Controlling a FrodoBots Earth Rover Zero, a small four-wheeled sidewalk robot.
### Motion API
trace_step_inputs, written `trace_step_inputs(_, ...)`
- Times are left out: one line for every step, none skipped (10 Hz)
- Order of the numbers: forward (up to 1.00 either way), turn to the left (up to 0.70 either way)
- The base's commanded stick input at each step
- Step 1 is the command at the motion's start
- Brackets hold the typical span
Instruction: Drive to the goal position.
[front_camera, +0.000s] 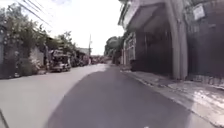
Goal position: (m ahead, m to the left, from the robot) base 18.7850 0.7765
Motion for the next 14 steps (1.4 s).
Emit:
trace_step_inputs(1.0,0.0)
trace_step_inputs(1.0,0.0)
trace_step_inputs(1.0,0.13)
trace_step_inputs(1.0,0.27)
trace_step_inputs(1.0,0.06)
trace_step_inputs(1.0,0.0)
trace_step_inputs(1.0,0.0)
trace_step_inputs(1.0,0.0)
trace_step_inputs(1.0,0.0)
trace_step_inputs(1.0,0.0)
trace_step_inputs(1.0,0.0)
trace_step_inputs(1.0,0.0)
trace_step_inputs(1.0,0.0)
trace_step_inputs(1.0,0.0)
